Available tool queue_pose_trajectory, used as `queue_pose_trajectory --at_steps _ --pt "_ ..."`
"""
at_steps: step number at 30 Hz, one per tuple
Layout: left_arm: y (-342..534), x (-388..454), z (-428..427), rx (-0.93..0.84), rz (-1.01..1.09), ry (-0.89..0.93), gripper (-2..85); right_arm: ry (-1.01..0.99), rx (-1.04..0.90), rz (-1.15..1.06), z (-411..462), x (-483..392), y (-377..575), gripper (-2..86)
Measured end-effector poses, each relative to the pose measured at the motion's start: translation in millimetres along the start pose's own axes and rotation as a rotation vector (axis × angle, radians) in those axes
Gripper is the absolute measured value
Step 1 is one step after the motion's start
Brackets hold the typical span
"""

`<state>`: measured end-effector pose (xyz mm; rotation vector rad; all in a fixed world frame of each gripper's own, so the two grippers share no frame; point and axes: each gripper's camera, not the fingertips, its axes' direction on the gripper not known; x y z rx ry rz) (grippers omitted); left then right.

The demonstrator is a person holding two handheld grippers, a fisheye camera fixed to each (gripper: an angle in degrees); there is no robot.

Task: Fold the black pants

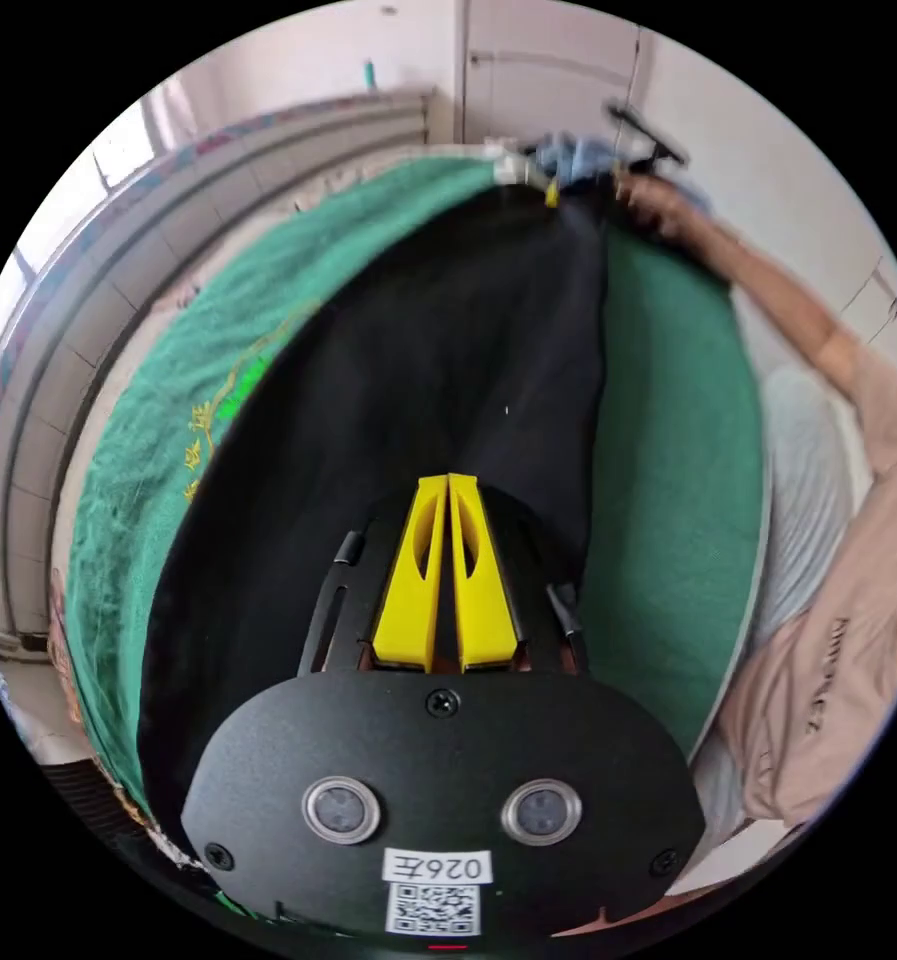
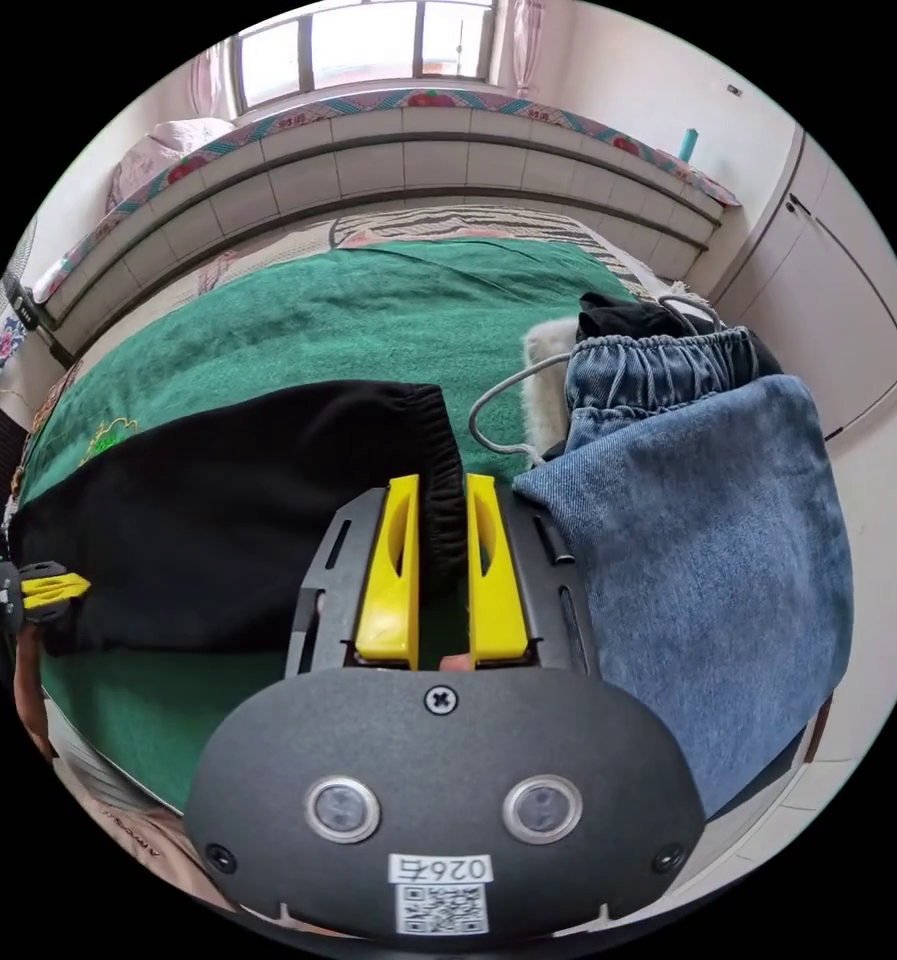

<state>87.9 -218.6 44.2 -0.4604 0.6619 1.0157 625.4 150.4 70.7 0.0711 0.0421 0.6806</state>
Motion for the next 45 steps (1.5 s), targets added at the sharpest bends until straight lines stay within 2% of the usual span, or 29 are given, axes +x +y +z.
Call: queue_pose_trajectory --at_steps 1,3,7,9,10,12,14,16,20,22,27,30,32,35,36,37,38,40,45 --pt "1 8 -5 0.072 0.009 -0.038 -1.0 -0.009 0.013 0.004 -11 5 10 5.0" --pt "-4 11 -15 0.034 -0.010 -0.040 -1.0 0.005 0.066 0.017 -33 11 33 5.4" --pt "-6 36 -45 0.146 -0.020 -0.140 -1.0 -0.095 0.261 -0.038 -73 10 83 0.9" --pt "-15 42 -36 0.095 0.001 -0.091 -1.0 0.016 0.127 -0.128 -47 3 77 0.0" --pt "-20 43 -24 0.018 0.010 -0.054 -1.0 0.123 -0.021 -0.123 -24 8 72 -0.1" --pt "-21 43 -26 0.020 -0.010 -0.066 -1.0 0.051 0.046 -0.040 -37 27 86 0.1" --pt "-23 37 -56 0.152 -0.044 -0.049 -0.9 -0.083 0.182 0.094 -68 54 125 2.0" --pt "-32 27 -79 0.282 -0.062 -0.006 -0.8 -0.222 0.227 0.185 -75 73 156 4.8" --pt "-89 9 -102 0.514 -0.050 -0.006 1.7 -0.505 0.182 0.335 -47 107 202 10.6" --pt "-128 -2 -95 0.545 -0.045 0.016 5.2 -0.565 0.182 0.414 -33 121 212 11.7" --pt "-255 -44 -39 0.462 -0.046 0.176 13.5 -0.613 0.224 0.493 -21 146 213 11.6" --pt "-332 -58 11 0.363 -0.035 0.221 17.9 -0.638 0.232 0.506 -16 154 204 11.2" --pt "-390 -58 60 0.232 0.002 0.284 19.5 -0.642 0.230 0.504 -13 156 193 11.0" --pt "-442 -45 119 0.018 0.064 0.309 15.8 -0.644 0.235 0.502 -12 154 181 8.1" --pt "-448 -43 123 -0.008 0.062 0.254 14.4 -0.645 0.236 0.510 -11 155 179 7.1" --pt "-456 -40 120 -0.005 0.100 0.182 8.6 -0.671 0.230 0.514 -8 156 174 4.6" --pt "-462 -41 119 0.005 0.127 0.240 4.7 -0.732 0.233 0.504 -5 159 172 2.6" --pt "-470 -53 119 -0.017 0.124 0.333 2.4 -0.771 0.281 0.521 -10 164 177 0.6" --pt "-466 -88 97 0.113 0.128 0.508 0.9 -0.710 0.384 0.451 -54 154 178 -0.9"
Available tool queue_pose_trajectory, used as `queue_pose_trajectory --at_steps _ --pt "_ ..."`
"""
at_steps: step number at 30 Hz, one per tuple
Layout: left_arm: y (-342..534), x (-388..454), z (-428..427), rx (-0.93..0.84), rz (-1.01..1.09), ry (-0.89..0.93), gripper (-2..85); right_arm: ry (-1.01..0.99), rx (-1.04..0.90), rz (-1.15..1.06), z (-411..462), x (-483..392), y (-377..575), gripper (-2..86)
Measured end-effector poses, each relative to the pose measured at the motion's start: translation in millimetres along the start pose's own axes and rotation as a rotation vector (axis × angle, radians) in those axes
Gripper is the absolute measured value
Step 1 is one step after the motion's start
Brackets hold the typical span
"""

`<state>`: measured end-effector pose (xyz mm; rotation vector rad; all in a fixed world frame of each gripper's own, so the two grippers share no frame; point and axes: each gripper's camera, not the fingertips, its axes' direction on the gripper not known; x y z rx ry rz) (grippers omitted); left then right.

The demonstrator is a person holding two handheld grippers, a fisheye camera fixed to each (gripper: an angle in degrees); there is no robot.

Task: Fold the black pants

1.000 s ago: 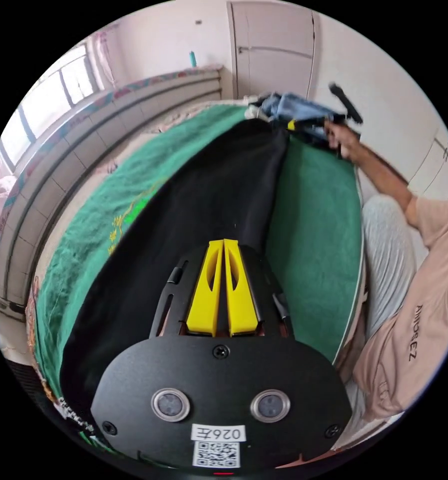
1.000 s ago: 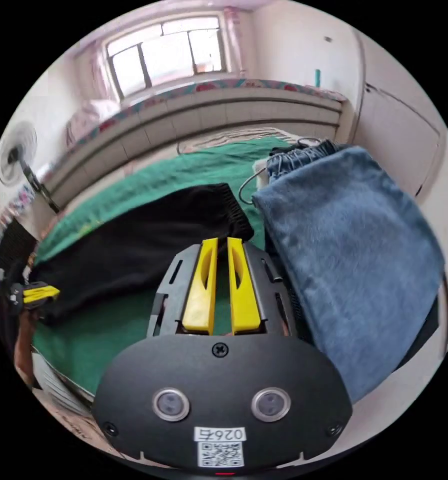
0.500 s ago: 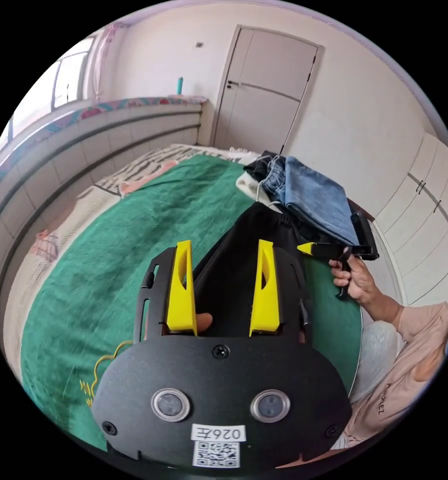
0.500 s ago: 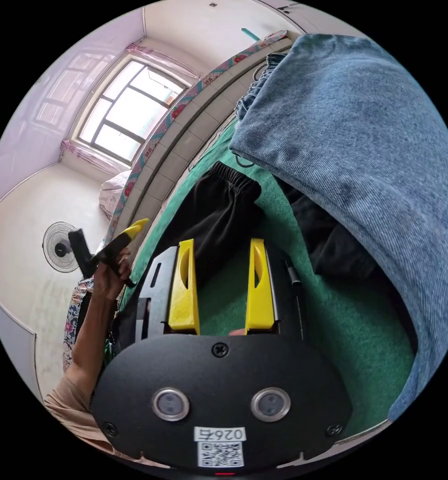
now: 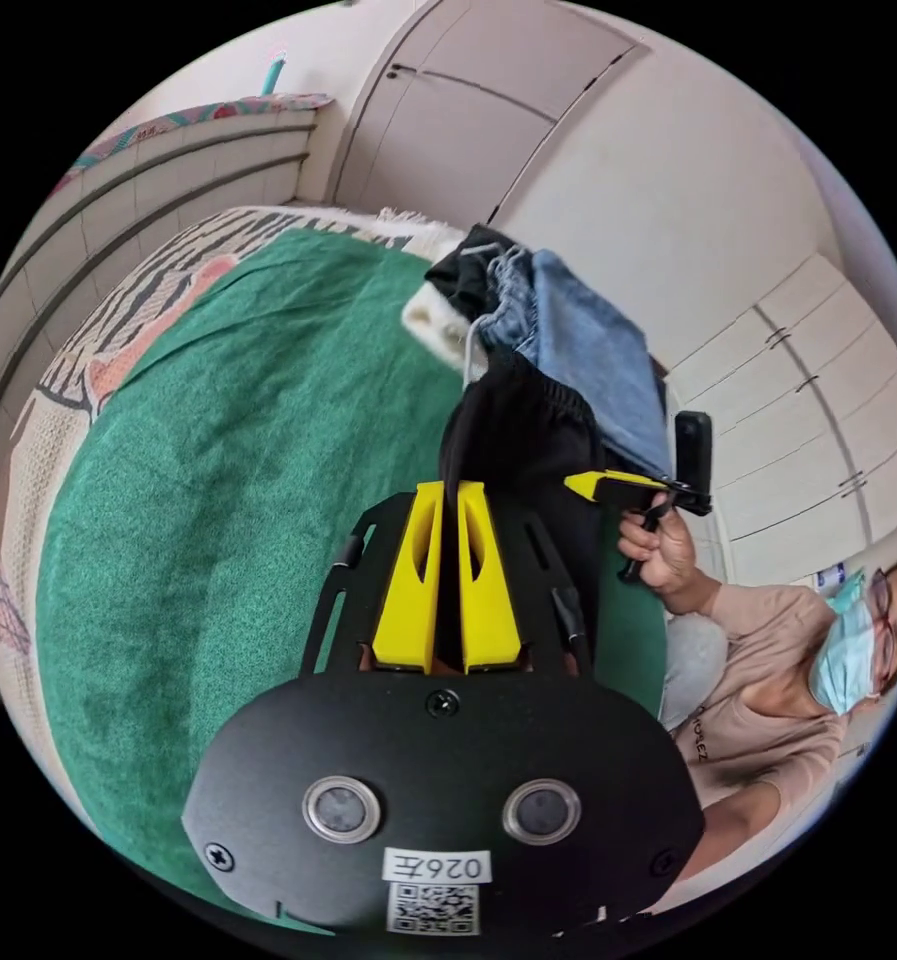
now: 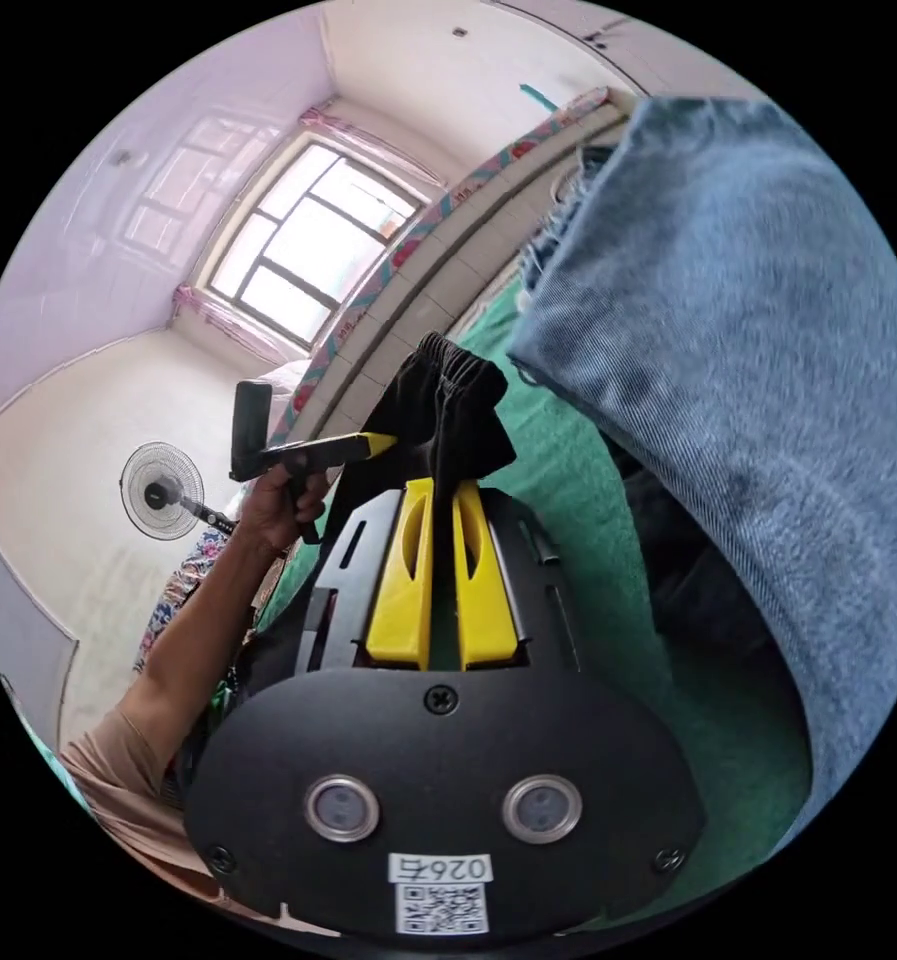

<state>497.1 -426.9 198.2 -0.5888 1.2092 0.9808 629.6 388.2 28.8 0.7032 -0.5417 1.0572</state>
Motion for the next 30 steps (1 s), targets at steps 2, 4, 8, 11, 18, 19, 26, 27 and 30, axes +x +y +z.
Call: queue_pose_trajectory --at_steps 2,4,8,11,18,19,26,27,30 --pt "7 -1 -25 0.063 0.033 0.035 0.8 -0.043 0.070 -0.088 -16 -37 -3 -0.9" --pt "16 0 -48 0.105 0.058 0.062 0.7 -0.107 0.111 -0.162 -27 -73 -4 -0.9" --pt "60 11 -114 0.231 0.146 0.137 0.7 -0.193 0.136 -0.418 -44 -191 10 -0.8" --pt "122 20 -161 0.319 0.195 0.166 0.9 -0.240 0.080 -0.591 -36 -281 31 -0.7" --pt "317 -7 -214 0.386 0.050 0.093 2.3 -0.272 -0.241 -0.813 77 -444 97 0.1" --pt "352 -18 -212 0.380 -0.010 0.075 3.1 -0.262 -0.309 -0.830 108 -464 113 0.5" --pt "531 -88 -194 0.317 -0.522 -0.019 7.0 -0.110 -0.828 -0.931 305 -531 217 7.6" --pt "543 -88 -198 0.328 -0.551 -0.036 7.1 -0.130 -0.849 -0.923 309 -532 218 8.4" --pt "582 -72 -228 0.436 -0.621 -0.095 4.3 -0.172 -0.833 -0.903 298 -533 198 7.9"
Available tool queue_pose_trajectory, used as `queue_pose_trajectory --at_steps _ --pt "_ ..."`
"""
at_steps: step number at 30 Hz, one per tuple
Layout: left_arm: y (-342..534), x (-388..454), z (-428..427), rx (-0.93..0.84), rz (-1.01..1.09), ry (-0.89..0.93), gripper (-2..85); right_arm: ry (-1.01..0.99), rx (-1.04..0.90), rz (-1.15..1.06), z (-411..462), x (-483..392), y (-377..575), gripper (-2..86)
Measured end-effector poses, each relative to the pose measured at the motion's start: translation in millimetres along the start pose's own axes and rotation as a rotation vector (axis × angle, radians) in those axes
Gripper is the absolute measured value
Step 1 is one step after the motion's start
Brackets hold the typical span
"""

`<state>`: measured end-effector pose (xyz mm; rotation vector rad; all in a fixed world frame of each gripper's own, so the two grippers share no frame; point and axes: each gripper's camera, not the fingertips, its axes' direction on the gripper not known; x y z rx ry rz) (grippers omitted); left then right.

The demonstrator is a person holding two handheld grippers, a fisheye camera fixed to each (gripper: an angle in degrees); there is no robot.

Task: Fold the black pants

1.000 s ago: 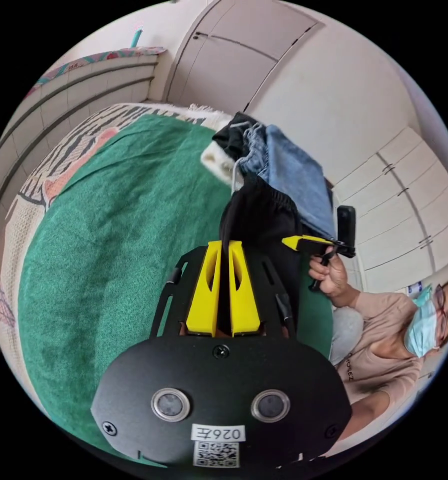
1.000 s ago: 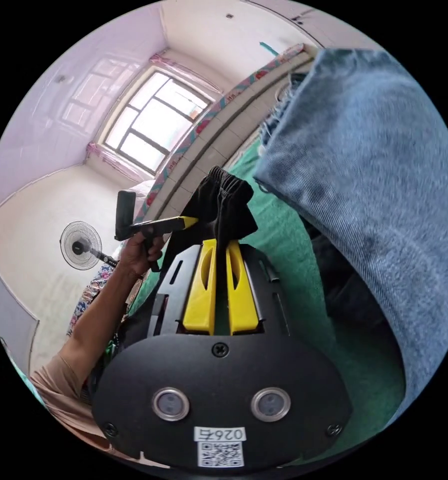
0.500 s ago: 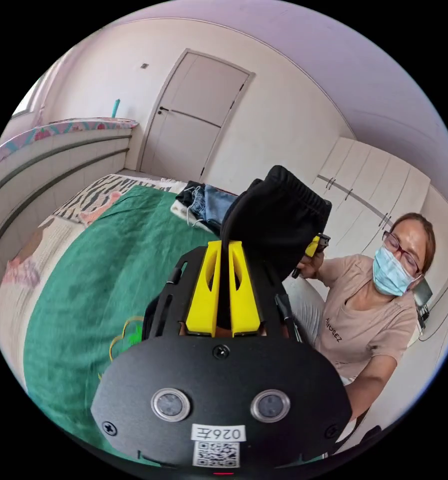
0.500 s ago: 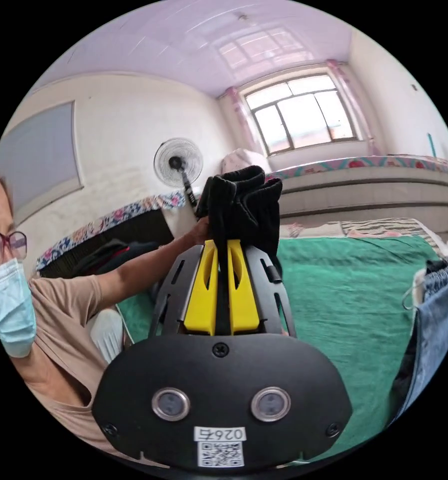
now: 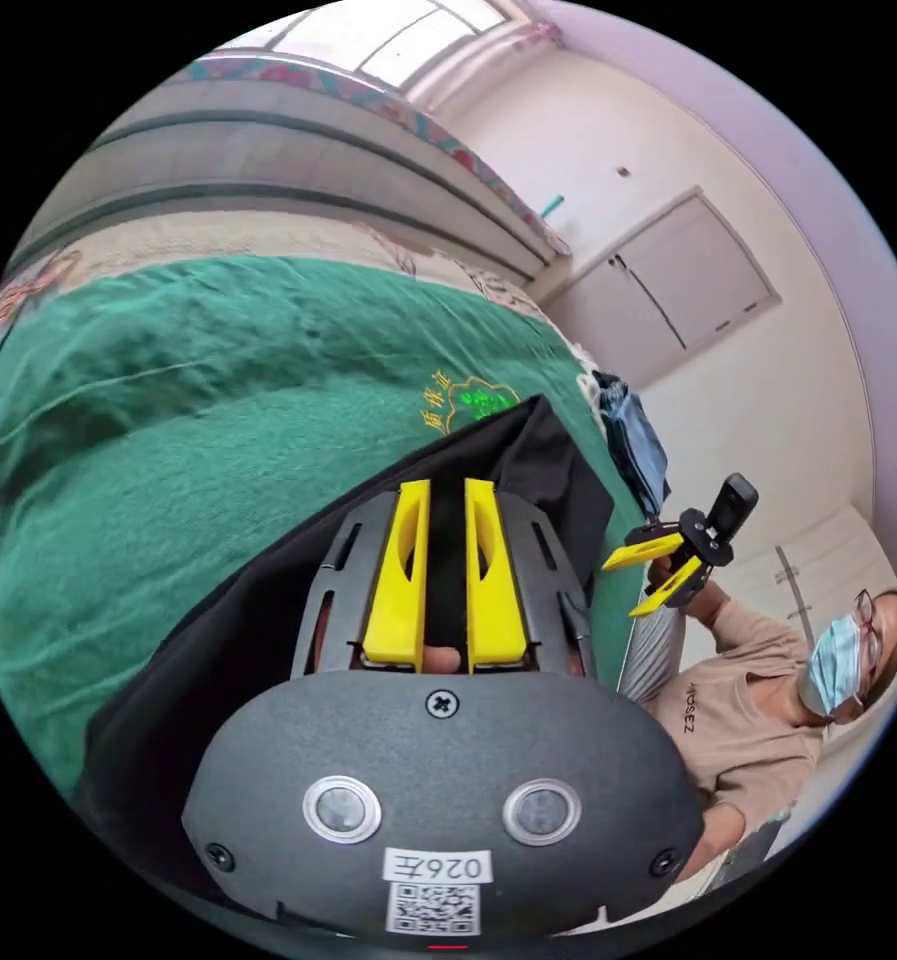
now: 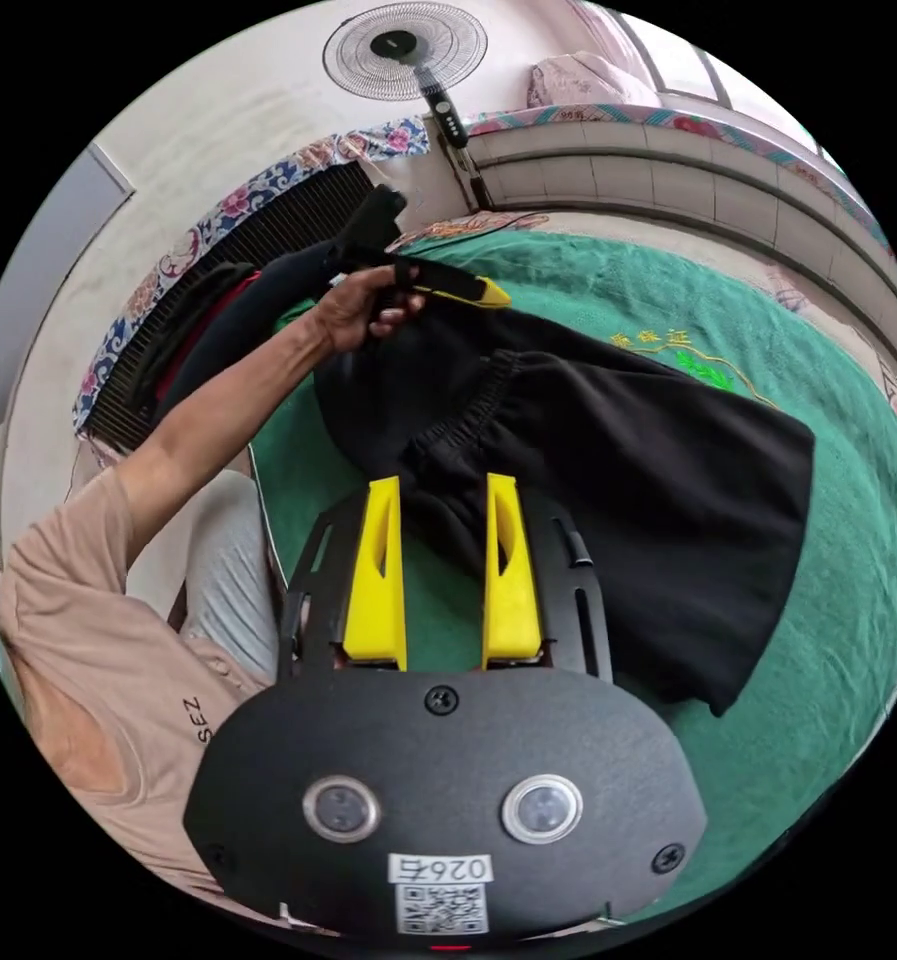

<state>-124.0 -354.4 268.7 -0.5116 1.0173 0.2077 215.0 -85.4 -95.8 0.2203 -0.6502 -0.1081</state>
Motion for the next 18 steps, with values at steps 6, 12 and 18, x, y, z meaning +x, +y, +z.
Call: queue_pose_trajectory --at_steps 6,12,18 --pt "13 111 17 0.083 0.243 -0.029 -0.8 0.136 0.162 0.153 -51 63 20 2.4" --pt "17 138 130 -0.251 0.265 -0.315 -0.8 0.287 -0.127 0.187 -20 127 15 -0.8" --pt "18 203 75 0.122 0.213 -0.219 -1.0 0.347 0.543 0.068 -167 106 66 2.5"
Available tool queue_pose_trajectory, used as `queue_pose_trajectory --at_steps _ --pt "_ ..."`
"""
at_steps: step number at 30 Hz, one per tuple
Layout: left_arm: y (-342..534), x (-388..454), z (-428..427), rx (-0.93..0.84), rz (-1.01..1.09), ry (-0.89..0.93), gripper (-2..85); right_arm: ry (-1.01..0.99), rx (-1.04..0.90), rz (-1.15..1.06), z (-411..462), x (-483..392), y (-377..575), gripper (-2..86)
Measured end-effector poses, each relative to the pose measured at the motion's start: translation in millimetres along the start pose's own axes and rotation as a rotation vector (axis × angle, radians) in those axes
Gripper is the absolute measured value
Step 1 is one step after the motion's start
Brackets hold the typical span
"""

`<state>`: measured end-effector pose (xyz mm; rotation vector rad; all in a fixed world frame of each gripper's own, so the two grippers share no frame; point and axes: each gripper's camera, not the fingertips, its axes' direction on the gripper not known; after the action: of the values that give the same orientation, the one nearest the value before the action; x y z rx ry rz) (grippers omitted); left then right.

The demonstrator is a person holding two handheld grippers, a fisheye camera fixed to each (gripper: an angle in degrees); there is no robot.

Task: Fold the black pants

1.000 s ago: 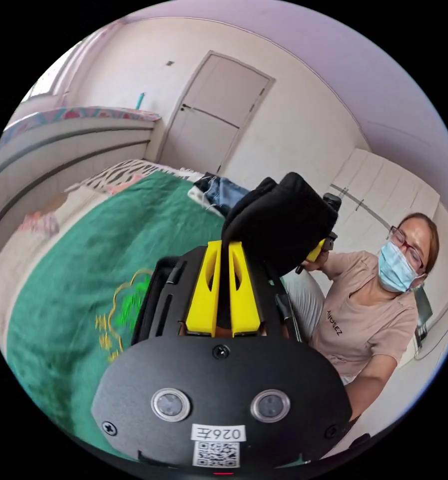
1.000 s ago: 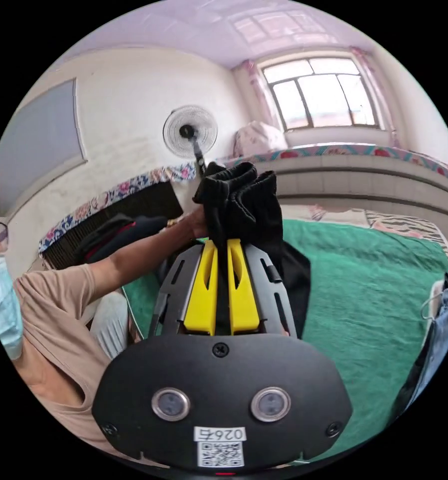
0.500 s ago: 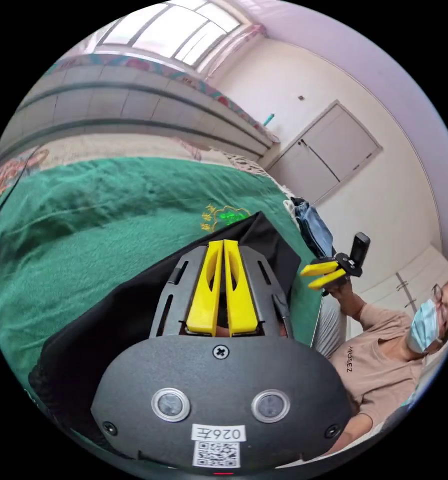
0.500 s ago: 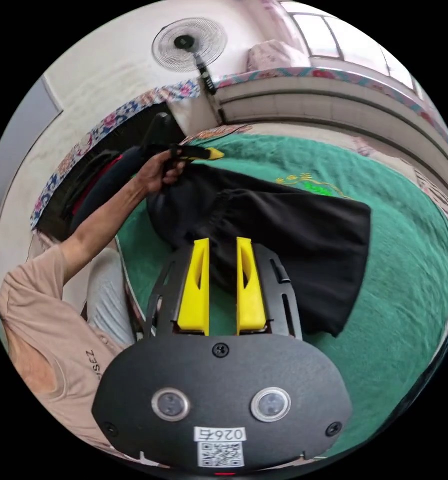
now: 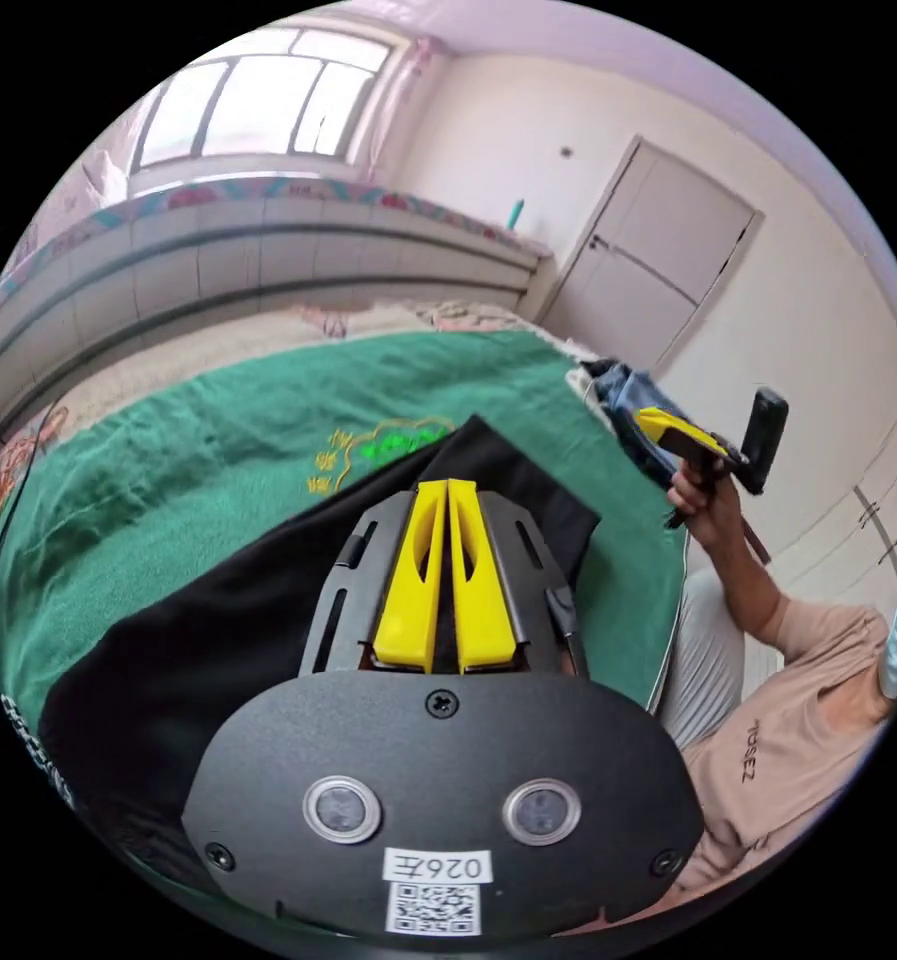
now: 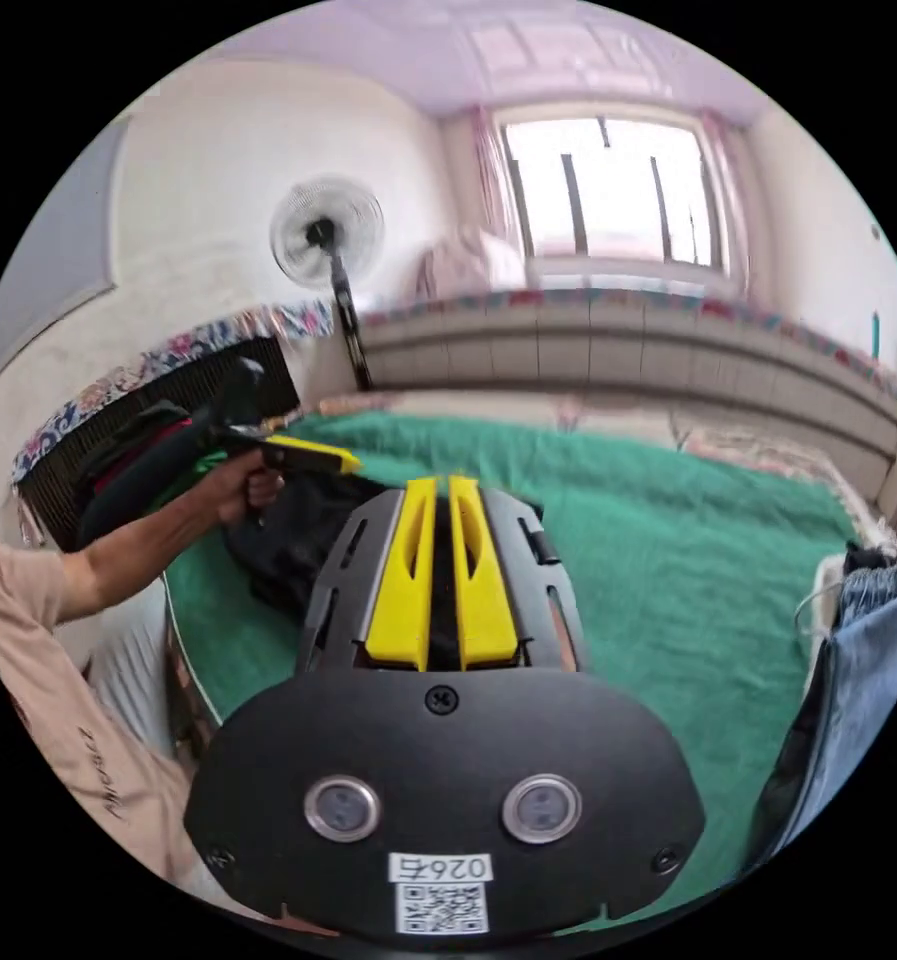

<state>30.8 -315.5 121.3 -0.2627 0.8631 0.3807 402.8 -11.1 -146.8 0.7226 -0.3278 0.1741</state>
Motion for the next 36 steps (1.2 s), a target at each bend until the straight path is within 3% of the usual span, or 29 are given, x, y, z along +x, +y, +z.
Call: queue_pose_trajectory --at_steps 1,2,5,8,12,17,24,30,32,36 --pt "-10 21 2 0.028 0.020 -0.002 -1.0 0.006 0.102 -0.046 -17 6 4 3.2" --pt "-23 42 12 0.015 0.046 0.012 -1.0 0.010 0.067 -0.018 -16 19 6 2.7" --pt "-56 82 65 -0.116 0.103 0.033 -0.9 -0.011 -0.220 0.114 21 63 14 0.1" --pt "-80 101 127 -0.249 0.082 -0.023 -0.6 0.033 -0.370 0.204 50 94 30 0.1" --pt "-96 108 187 -0.373 0.042 -0.113 1.5 0.043 -0.380 0.288 56 119 44 2.5" --pt "-107 117 238 -0.479 0.063 -0.068 13.1 -0.114 -0.426 0.407 84 156 62 5.7" --pt "-104 99 282 -0.579 -0.028 -0.022 16.0 -0.184 -0.501 0.420 132 170 60 7.2" --pt "-105 90 302 -0.679 -0.069 -0.098 11.5 -0.115 -0.492 0.302 128 156 34 1.0" --pt "-101 85 305 -0.706 -0.075 -0.099 5.1 -0.129 -0.480 0.269 119 157 22 0.6" --pt "-93 75 306 -0.645 -0.139 0.115 1.1 -0.163 -0.451 0.280 87 174 3 0.4"
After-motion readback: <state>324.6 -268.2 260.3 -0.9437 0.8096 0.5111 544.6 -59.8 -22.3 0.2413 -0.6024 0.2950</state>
